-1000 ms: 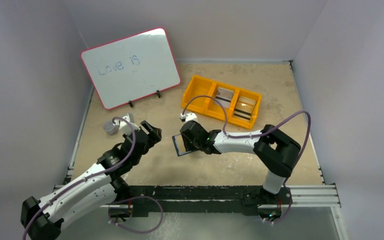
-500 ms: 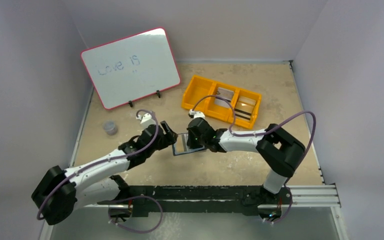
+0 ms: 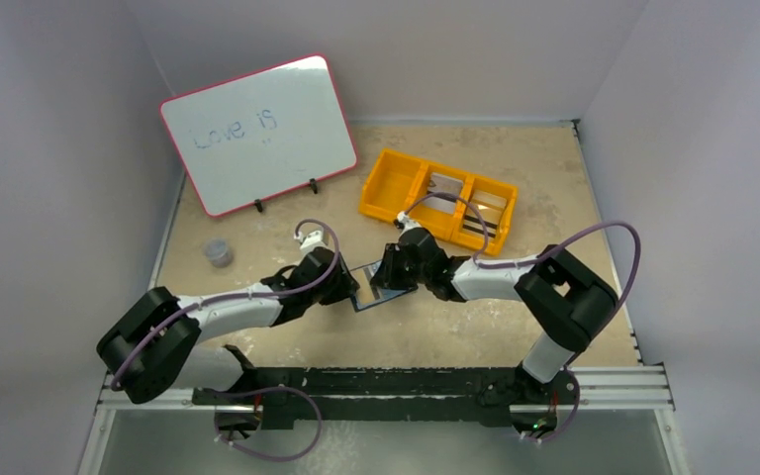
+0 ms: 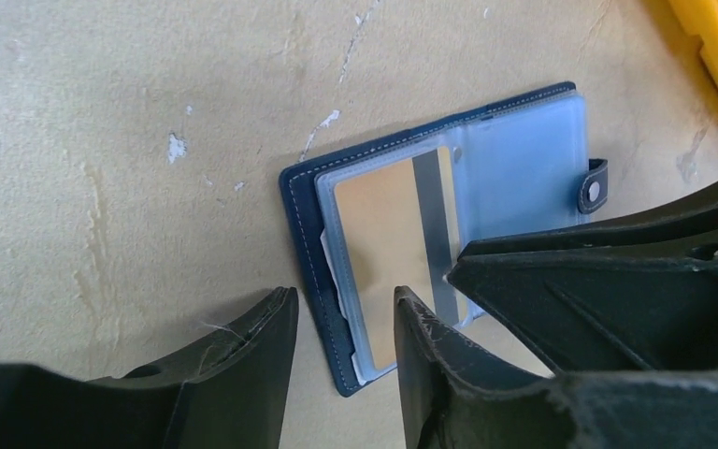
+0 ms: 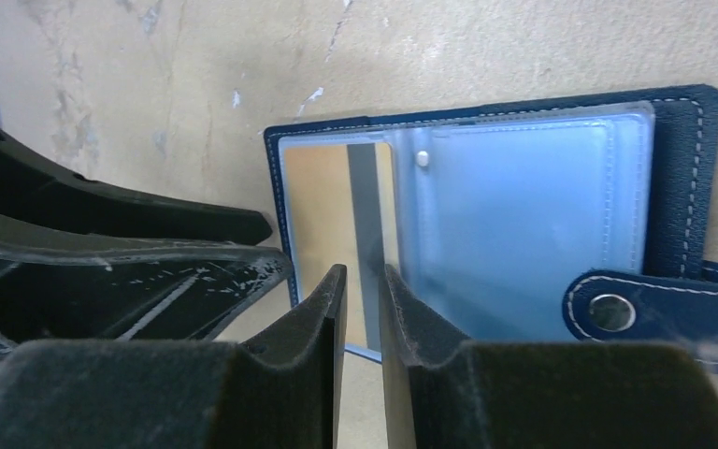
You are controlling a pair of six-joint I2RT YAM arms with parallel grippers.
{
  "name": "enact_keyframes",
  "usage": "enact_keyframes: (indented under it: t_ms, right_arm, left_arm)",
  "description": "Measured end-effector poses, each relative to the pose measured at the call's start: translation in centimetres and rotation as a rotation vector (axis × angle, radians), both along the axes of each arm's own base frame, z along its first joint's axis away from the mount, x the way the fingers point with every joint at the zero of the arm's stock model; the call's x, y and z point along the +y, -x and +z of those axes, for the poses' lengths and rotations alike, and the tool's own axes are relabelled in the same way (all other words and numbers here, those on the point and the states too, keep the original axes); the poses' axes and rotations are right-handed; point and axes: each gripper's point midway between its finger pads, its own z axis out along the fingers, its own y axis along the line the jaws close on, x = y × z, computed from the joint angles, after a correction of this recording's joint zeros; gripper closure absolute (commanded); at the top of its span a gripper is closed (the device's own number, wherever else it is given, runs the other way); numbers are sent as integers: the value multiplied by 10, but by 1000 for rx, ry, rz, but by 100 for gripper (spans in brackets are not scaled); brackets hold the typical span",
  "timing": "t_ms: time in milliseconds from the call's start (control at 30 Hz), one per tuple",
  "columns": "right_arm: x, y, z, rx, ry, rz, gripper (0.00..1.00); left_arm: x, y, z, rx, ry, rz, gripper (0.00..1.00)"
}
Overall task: Take the credit cards out of the card holder
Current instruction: Remove the credit card from the card holder.
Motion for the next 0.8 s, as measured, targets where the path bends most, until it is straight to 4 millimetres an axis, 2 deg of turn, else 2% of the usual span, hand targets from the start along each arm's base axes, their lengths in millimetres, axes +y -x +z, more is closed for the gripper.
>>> enact_keyframes:
  t_ms: [167,300,467,800]
  right_arm:
    - [5,3,2,12,-28,18,78]
    - [5,4,-1,21,-24,17,76]
    - [4,4,0,18,-19,15,74]
    - [-22,-4,0,-17,90,-72,68]
  left_arm:
    - [-6,1,1,-2,14,-29,59]
    - [-11,-1,-4,9,14,-48,63]
    - [-17,-7,-7,13,1,-54,79]
    - [-13,-11,-10,6,-49,-54,82]
